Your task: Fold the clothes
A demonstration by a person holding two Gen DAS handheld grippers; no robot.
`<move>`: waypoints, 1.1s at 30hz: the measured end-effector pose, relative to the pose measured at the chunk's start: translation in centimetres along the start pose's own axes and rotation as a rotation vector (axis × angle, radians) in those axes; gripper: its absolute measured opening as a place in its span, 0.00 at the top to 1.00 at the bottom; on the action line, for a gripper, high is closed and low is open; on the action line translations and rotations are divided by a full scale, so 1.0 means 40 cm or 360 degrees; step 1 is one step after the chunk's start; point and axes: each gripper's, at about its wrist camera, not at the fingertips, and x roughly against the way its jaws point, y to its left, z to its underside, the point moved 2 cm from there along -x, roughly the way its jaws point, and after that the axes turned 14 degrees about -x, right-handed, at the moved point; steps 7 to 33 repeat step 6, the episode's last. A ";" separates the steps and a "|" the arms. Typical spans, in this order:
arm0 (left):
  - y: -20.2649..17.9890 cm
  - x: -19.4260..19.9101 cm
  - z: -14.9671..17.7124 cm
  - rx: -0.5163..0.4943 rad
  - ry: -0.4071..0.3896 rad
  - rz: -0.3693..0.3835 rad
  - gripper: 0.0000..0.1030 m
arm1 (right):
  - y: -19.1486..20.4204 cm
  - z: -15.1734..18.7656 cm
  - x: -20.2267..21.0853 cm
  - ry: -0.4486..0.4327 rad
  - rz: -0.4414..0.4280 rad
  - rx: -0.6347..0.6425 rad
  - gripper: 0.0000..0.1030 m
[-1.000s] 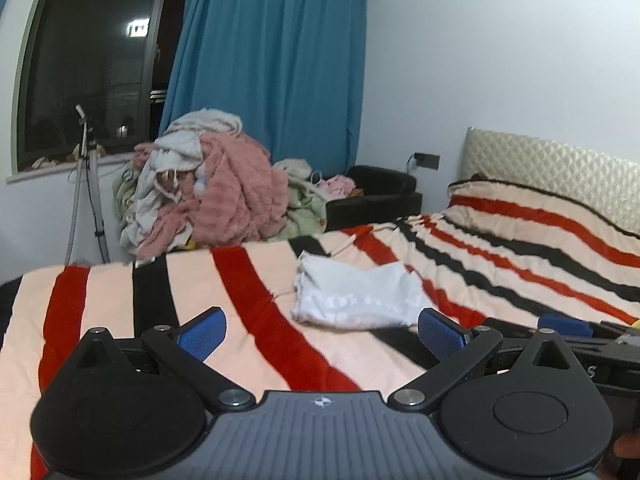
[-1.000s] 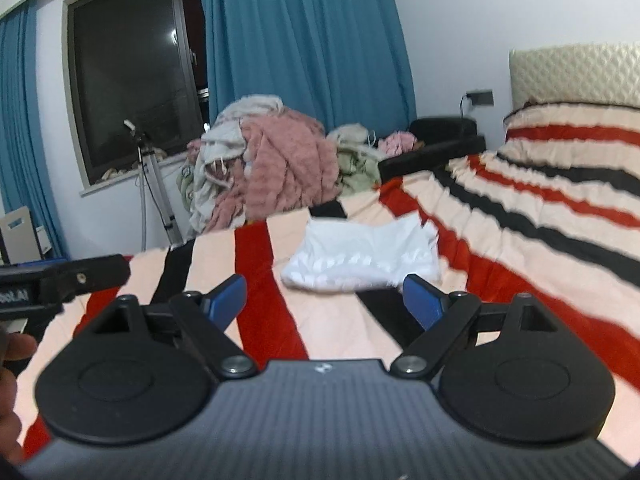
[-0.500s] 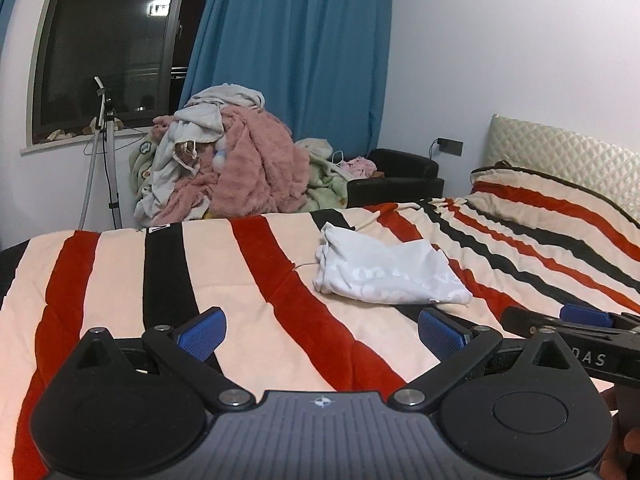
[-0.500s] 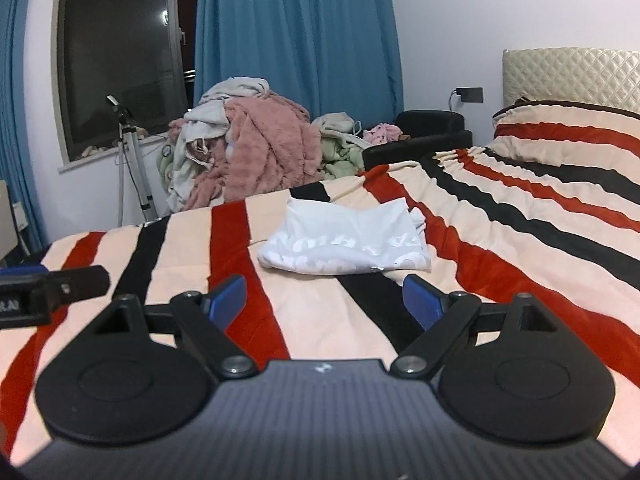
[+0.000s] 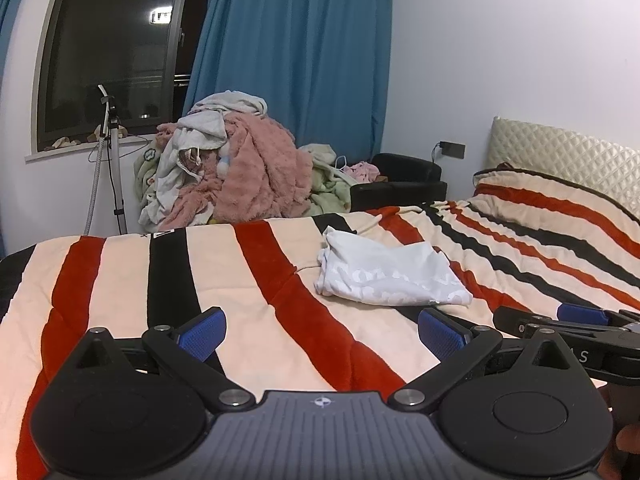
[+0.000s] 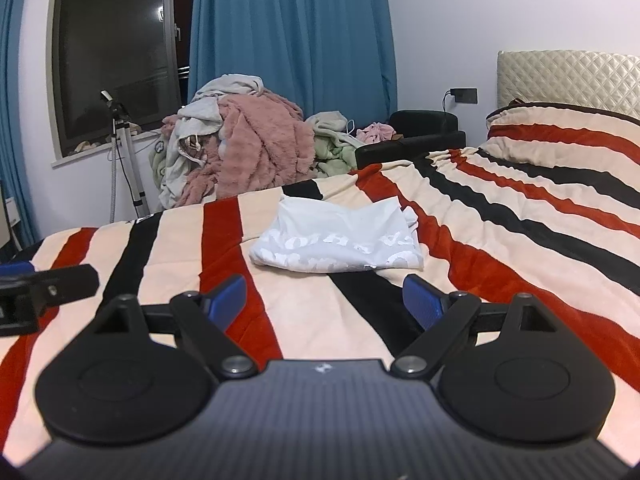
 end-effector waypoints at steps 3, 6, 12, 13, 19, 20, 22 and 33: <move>0.002 0.006 -0.001 0.0009 -0.0007 -0.0005 0.00 | 0.002 0.000 0.001 -0.0002 0.0003 -0.0001 0.16; 0.001 0.015 0.001 0.0011 -0.0015 -0.0006 0.00 | 0.002 0.000 0.001 -0.0003 0.0007 -0.0001 0.16; 0.001 0.015 0.001 0.0011 -0.0015 -0.0006 0.00 | 0.002 0.000 0.001 -0.0003 0.0007 -0.0001 0.16; 0.001 0.015 0.001 0.0011 -0.0015 -0.0006 0.00 | 0.002 0.000 0.001 -0.0003 0.0007 -0.0001 0.16; 0.001 0.015 0.001 0.0011 -0.0015 -0.0006 0.00 | 0.002 0.000 0.001 -0.0003 0.0007 -0.0001 0.16; 0.001 0.015 0.001 0.0011 -0.0015 -0.0006 0.00 | 0.002 0.000 0.001 -0.0003 0.0007 -0.0001 0.16; 0.001 0.015 0.001 0.0011 -0.0015 -0.0006 0.00 | 0.002 0.000 0.001 -0.0003 0.0007 -0.0001 0.16; 0.001 0.015 0.001 0.0011 -0.0015 -0.0006 0.00 | 0.002 0.000 0.001 -0.0003 0.0007 -0.0001 0.16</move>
